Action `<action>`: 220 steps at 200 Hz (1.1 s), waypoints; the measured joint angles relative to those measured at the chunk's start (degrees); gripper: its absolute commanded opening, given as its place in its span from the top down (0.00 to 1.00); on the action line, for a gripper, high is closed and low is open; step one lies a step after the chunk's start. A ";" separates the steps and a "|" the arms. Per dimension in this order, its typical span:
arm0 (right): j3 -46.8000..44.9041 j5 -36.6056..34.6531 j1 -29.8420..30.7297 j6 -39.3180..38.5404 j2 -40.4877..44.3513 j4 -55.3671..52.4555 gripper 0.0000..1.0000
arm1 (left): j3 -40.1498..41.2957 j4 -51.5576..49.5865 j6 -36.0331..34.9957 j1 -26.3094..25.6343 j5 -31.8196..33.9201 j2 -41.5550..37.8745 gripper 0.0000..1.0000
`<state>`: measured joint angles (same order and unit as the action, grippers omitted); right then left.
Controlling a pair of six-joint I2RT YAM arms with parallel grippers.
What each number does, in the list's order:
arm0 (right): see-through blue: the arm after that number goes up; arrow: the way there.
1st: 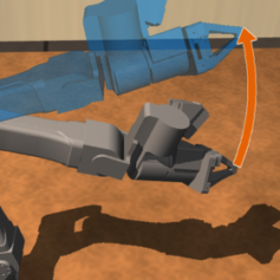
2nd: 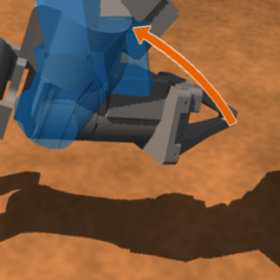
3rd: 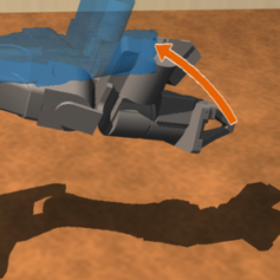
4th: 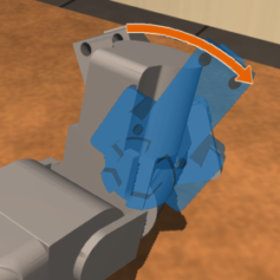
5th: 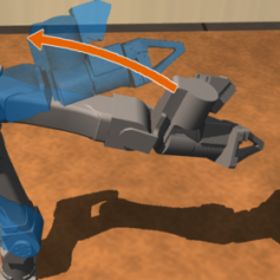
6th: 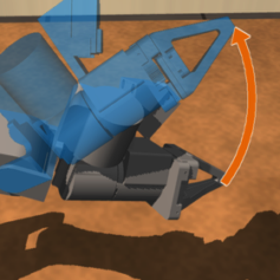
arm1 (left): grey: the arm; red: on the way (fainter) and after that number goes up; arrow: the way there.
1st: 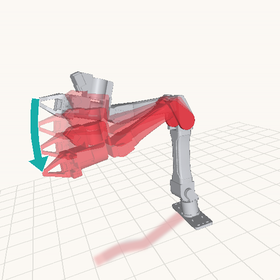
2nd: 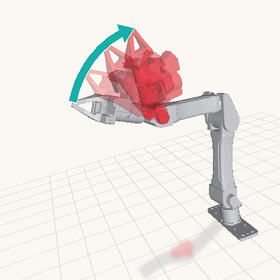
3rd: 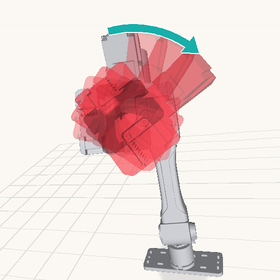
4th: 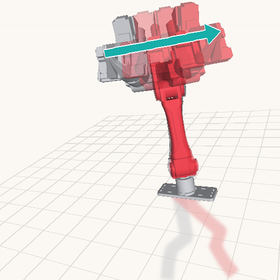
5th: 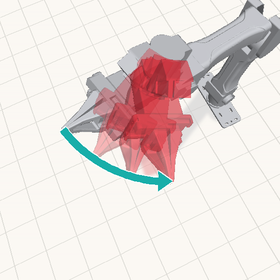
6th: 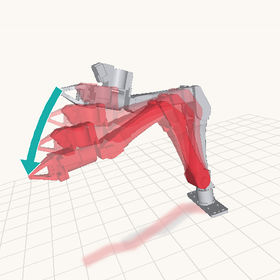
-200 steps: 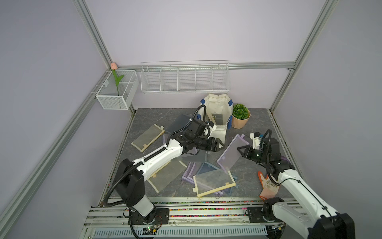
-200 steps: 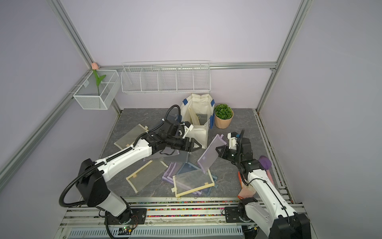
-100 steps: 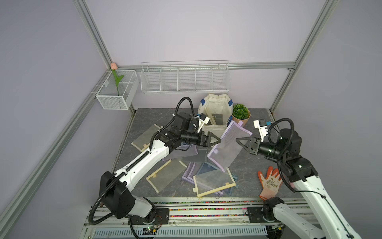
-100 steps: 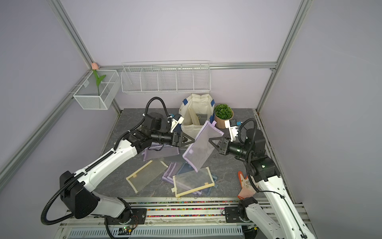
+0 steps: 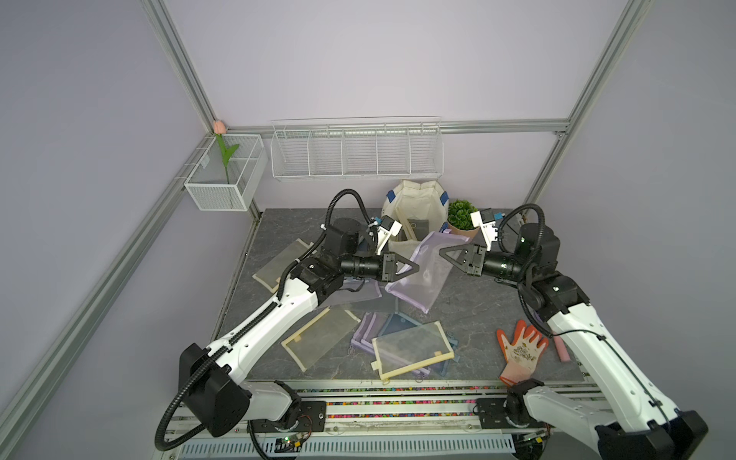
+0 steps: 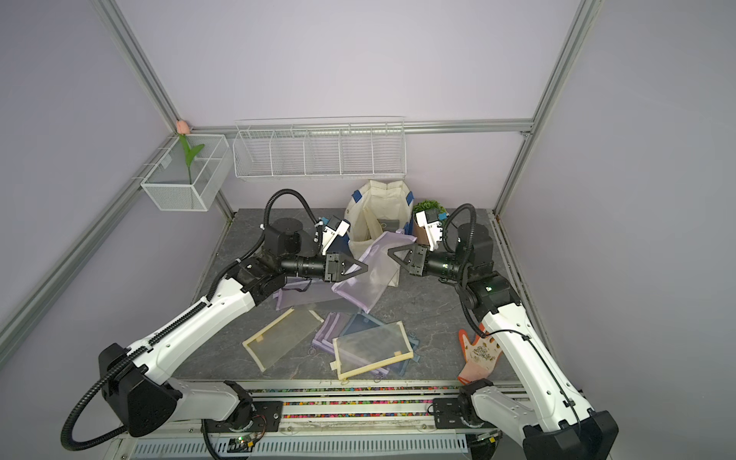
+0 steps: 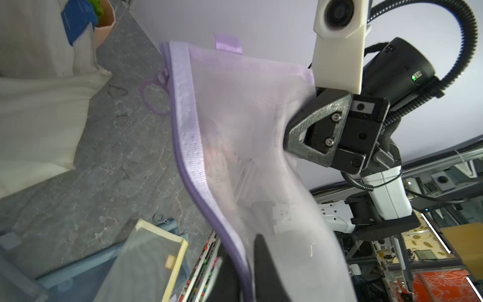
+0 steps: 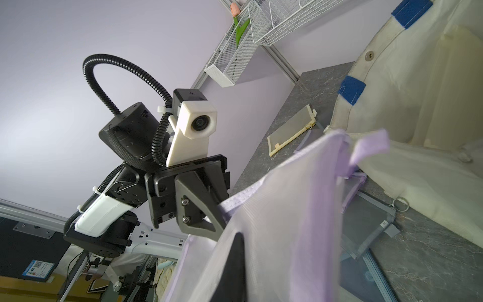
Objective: Put the pencil pouch into the canvas bag
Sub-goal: Pick up the pencil pouch, then place the pencil pouch in the canvas bag.
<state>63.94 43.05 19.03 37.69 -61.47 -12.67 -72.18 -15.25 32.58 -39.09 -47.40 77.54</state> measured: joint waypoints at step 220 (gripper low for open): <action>6.40 -29.97 0.22 -8.13 7.76 -30.47 0.11 | -73.22 -36.92 1.92 6.78 33.22 53.42 1.00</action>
<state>70.35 13.08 19.25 29.56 -53.71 -43.13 -145.40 -52.16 34.50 -32.32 -14.17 130.96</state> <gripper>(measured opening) 0.892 0.048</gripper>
